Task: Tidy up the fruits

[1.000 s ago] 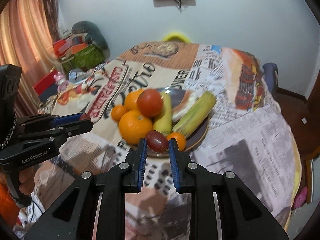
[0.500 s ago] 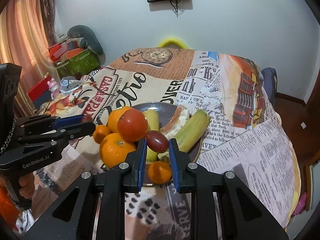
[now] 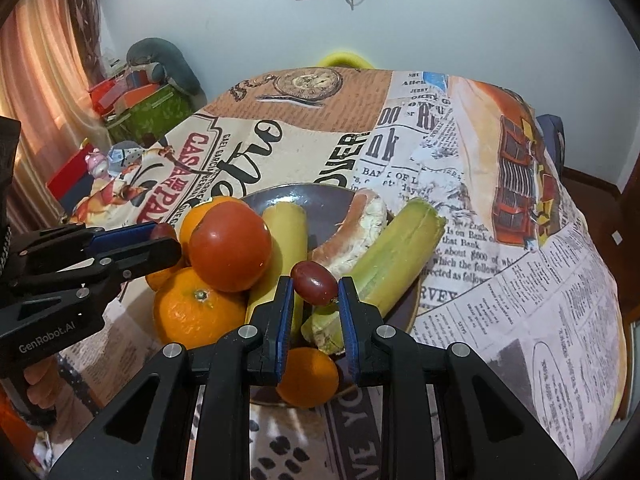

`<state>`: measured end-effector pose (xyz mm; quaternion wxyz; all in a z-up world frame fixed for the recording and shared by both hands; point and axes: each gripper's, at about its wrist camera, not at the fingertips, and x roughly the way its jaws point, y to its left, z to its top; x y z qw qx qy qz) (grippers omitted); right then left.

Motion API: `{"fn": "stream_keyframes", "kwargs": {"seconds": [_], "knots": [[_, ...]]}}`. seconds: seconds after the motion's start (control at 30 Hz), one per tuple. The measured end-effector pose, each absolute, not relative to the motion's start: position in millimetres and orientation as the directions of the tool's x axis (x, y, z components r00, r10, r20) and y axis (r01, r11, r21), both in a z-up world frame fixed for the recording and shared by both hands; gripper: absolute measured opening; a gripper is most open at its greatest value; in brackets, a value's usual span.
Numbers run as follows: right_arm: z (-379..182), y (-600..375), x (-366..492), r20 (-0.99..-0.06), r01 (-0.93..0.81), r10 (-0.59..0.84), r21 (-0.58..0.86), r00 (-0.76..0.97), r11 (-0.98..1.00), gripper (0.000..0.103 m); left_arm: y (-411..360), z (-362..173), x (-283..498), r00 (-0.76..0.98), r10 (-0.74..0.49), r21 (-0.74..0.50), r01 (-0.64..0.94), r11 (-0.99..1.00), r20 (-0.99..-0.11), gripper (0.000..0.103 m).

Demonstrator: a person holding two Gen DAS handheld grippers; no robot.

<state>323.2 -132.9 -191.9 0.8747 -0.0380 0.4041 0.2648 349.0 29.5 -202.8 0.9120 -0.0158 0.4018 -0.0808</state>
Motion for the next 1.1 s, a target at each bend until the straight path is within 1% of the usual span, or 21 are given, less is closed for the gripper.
{"fn": "stream_keyframes", "kwargs": {"seconds": [0.17,0.23,0.27,0.3,0.47,0.63,0.73,0.87,1.1], "knots": [[-193.2,-131.8,325.4,-0.734,-0.499,0.435,0.151,0.522,0.854,0.022,29.7,-205.1,350.8,0.656,-0.165,-0.103,0.131,0.986,-0.737,0.025],[-192.5,-132.8,325.4,-0.733,-0.497,0.436,0.155,0.522,0.854,0.026,29.9,-204.3,349.5,0.657,-0.167,-0.106,0.132,0.986,-0.735,0.029],[-191.4,-133.8,324.5,-0.731,-0.493,0.432,0.151,0.528,0.857,0.03,29.9,-203.3,348.5,0.658,-0.169,-0.108,0.133,0.985,-0.733,0.031],[-190.3,-134.6,323.8,-0.729,-0.49,0.429,0.147,0.534,0.859,0.033,29.5,-202.2,347.3,0.66,-0.168,-0.105,0.134,0.985,-0.732,0.032],[-180.2,-141.6,317.5,-0.716,-0.477,0.424,0.144,0.555,0.867,0.033,31.0,-191.3,338.1,0.676,-0.161,-0.101,0.127,0.987,-0.719,0.033],[-147.0,-154.7,296.4,-0.666,-0.464,0.426,0.134,0.613,0.876,0.033,36.1,-165.3,319.0,0.715,-0.151,-0.109,0.105,0.988,-0.682,0.033],[-120.3,-160.6,278.2,-0.622,-0.463,0.431,0.122,0.654,0.878,0.033,35.8,-138.7,300.3,0.759,-0.135,-0.102,0.09,0.991,-0.637,0.033],[-81.8,-169.4,248.7,-0.548,-0.461,0.444,0.116,0.709,0.88,0.033,31.3,-94.9,264.5,0.83,-0.116,-0.08,0.087,0.993,-0.546,0.033],[-19.5,-177.8,178.7,-0.382,-0.463,0.459,0.087,0.802,0.882,0.033,21.6,-28.5,191.3,0.914,-0.127,-0.064,0.111,0.992,-0.385,0.033]]}}
